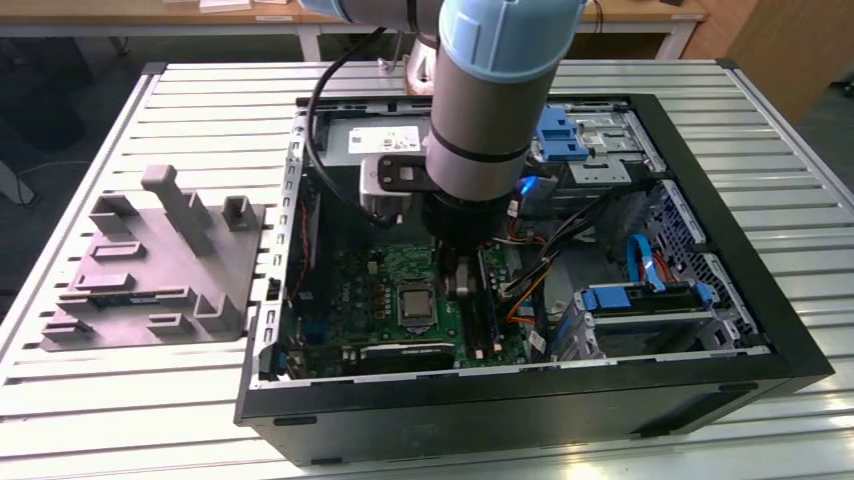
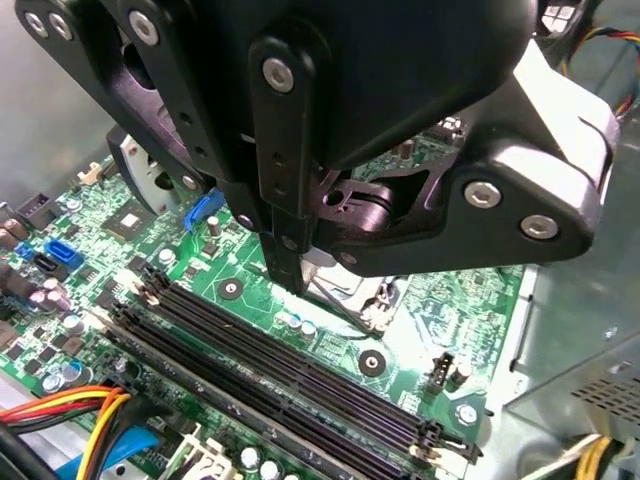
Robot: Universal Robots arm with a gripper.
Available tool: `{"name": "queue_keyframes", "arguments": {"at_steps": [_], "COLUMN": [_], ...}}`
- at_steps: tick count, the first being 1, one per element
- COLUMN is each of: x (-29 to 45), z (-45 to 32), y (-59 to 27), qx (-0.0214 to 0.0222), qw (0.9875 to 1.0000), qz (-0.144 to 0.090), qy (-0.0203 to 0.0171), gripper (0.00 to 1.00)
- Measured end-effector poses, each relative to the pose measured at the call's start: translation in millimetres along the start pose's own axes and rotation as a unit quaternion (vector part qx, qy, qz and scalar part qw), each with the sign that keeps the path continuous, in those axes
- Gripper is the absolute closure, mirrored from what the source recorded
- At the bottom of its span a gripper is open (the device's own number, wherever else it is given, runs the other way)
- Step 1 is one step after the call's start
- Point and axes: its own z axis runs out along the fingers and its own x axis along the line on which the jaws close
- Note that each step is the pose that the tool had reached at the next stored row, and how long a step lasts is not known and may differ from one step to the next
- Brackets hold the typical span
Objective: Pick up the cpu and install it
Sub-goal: 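Install the first cpu locking lever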
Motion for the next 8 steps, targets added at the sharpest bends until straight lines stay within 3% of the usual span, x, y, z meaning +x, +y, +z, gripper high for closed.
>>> {"name": "queue_keyframes", "arguments": {"at_steps": [2, 8], "x": [0.0, 2.4], "z": [2.1, 7.7], "y": [-0.1, -0.5], "qx": [0.0, 0.0003], "qw": [1.0, 0.9999], "qz": [-0.001, -0.01], "qy": [0.003, 0.0048], "gripper": [0.89, 0.89]}}
